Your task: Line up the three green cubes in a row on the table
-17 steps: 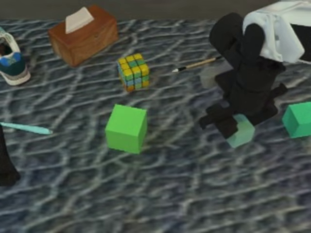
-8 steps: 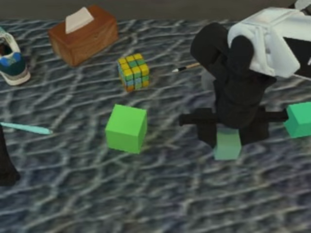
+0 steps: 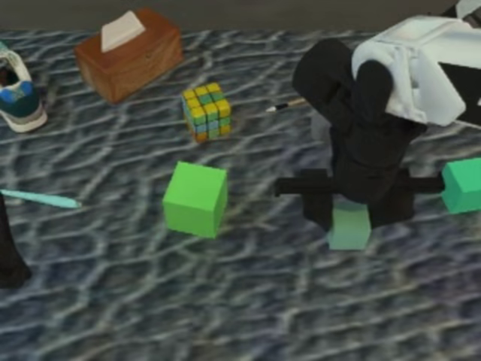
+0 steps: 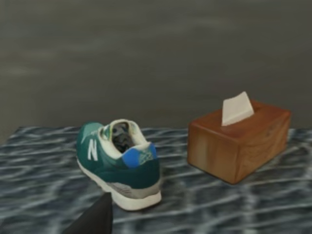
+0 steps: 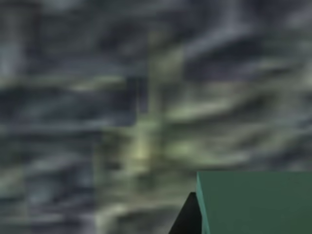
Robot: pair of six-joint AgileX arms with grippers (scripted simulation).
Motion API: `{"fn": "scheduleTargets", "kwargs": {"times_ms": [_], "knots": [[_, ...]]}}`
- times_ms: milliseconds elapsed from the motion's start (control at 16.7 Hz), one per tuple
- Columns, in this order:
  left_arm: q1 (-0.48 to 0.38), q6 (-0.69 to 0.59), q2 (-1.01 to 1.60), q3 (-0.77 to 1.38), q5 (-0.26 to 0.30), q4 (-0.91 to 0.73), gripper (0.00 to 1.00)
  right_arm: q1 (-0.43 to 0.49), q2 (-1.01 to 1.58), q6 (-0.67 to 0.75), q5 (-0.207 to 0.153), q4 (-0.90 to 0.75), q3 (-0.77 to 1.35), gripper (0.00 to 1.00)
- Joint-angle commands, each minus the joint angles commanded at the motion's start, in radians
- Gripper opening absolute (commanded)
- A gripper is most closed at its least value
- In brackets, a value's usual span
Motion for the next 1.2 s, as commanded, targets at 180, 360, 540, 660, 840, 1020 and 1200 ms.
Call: {"fn": "scheduleTargets", "kwargs": {"times_ms": [180,360,540,660,840,1020,1200], "knots": [[0.0,0.0,0.0,0.0,0.0,0.0,1.0,0.003,0.03,0.003,0.001,0.097,-0.064,0.0],[0.0,0.0,0.0,0.0,0.0,0.0,1.0,0.007,0.066,0.007,0.002,0.21,-0.136,0.0],[0.0,0.0,0.0,0.0,0.0,0.0,1.0,0.009,0.079,0.009,0.002,0.24,-0.16,0.0],[0.0,0.0,0.0,0.0,0.0,0.0,1.0,0.009,0.079,0.009,0.002,0.24,-0.16,0.0],[0.0,0.0,0.0,0.0,0.0,0.0,1.0,0.009,0.079,0.009,0.002,0.24,-0.16,0.23],[0.0,0.0,0.0,0.0,0.0,0.0,1.0,0.009,0.079,0.009,0.002,0.24,-0.16,0.45],[0.0,0.0,0.0,0.0,0.0,0.0,1.0,0.009,0.079,0.009,0.002,0.24,-0.16,0.68]]}}
